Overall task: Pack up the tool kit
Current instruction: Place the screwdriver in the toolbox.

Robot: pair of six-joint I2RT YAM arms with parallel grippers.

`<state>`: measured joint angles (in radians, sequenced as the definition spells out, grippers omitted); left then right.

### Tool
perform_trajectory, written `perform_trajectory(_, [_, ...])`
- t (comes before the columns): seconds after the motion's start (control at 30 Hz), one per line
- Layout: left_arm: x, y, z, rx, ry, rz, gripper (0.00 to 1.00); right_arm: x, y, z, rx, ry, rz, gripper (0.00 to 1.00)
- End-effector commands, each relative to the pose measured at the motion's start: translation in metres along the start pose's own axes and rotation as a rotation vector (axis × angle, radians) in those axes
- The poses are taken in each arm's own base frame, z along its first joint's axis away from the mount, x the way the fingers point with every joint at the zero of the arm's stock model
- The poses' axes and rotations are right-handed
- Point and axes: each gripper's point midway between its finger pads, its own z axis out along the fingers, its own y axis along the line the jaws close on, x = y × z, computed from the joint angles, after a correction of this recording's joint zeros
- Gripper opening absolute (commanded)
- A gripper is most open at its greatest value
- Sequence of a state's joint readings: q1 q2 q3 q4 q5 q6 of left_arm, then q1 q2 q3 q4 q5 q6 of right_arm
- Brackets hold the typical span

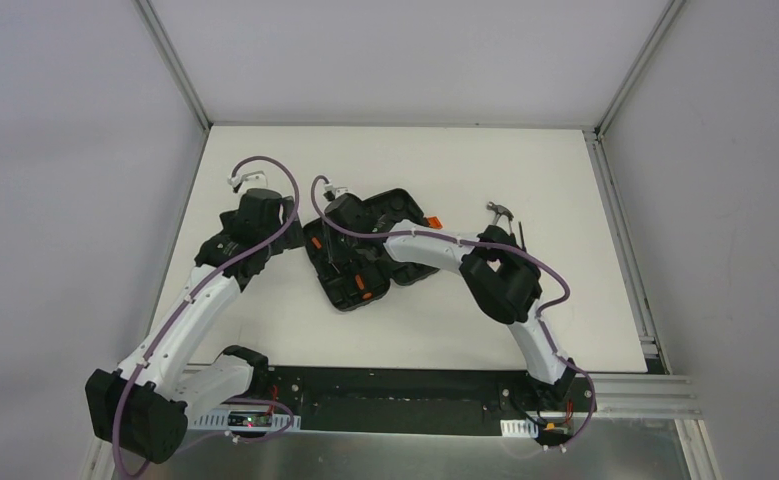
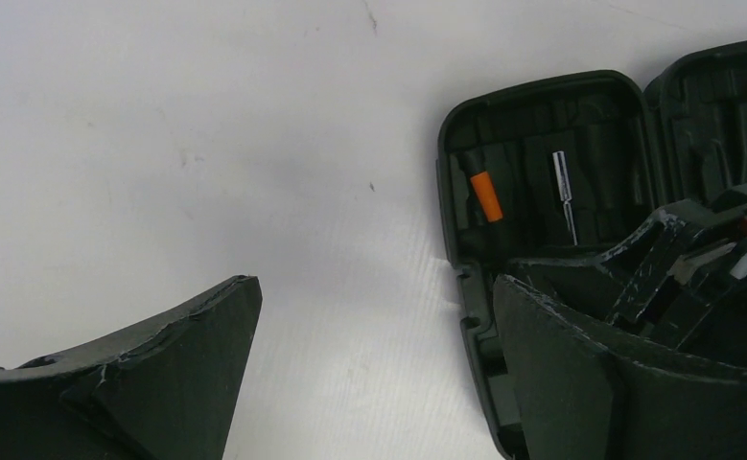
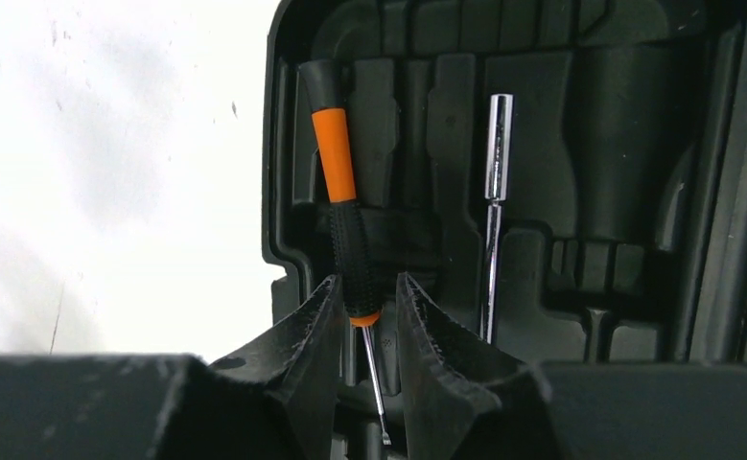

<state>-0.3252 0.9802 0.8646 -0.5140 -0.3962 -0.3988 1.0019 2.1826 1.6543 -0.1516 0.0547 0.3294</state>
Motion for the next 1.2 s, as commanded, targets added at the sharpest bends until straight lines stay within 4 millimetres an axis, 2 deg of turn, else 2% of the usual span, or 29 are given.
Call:
perform_trajectory(0.0, [-0.011, -0.012, -0.003, 0.047, 0.020, -0.090, 0.95, -0.011, 0.028, -0.033, -0.128, -0.002, 0.020, 0.29])
perform_trajectory(0.13, [-0.007, -0.011, 0.000, 0.046, 0.041, -0.104, 0.95, -0.007, 0.032, -0.029, -0.148, 0.016, 0.037, 0.26])
perform_trajectory(0.3, [0.000, -0.010, 0.003, 0.038, 0.058, -0.107, 0.95, -0.006, 0.046, -0.030, -0.211, 0.040, 0.052, 0.26])
perform_trajectory(0.5, [0.003, -0.009, 0.007, 0.036, 0.079, -0.107, 0.95, -0.001, 0.044, -0.027, -0.205, 0.060, 0.048, 0.26])
perform_trajectory(0.67, [0.003, -0.006, 0.008, 0.031, 0.081, -0.112, 0.95, -0.017, 0.025, -0.028, -0.117, -0.004, 0.066, 0.25])
perform_trajectory(0.87, [0.003, -0.005, 0.008, 0.030, 0.078, -0.115, 0.95, -0.039, 0.020, -0.032, -0.101, -0.069, 0.067, 0.25])
perform_trajectory(1.03, [0.002, -0.003, 0.007, 0.028, 0.076, -0.117, 0.95, -0.047, 0.011, -0.019, -0.057, -0.096, 0.078, 0.25])
perform_trajectory(1.17, [0.002, -0.003, 0.008, 0.026, 0.077, -0.117, 0.95, -0.046, 0.015, -0.009, -0.076, -0.082, 0.074, 0.24])
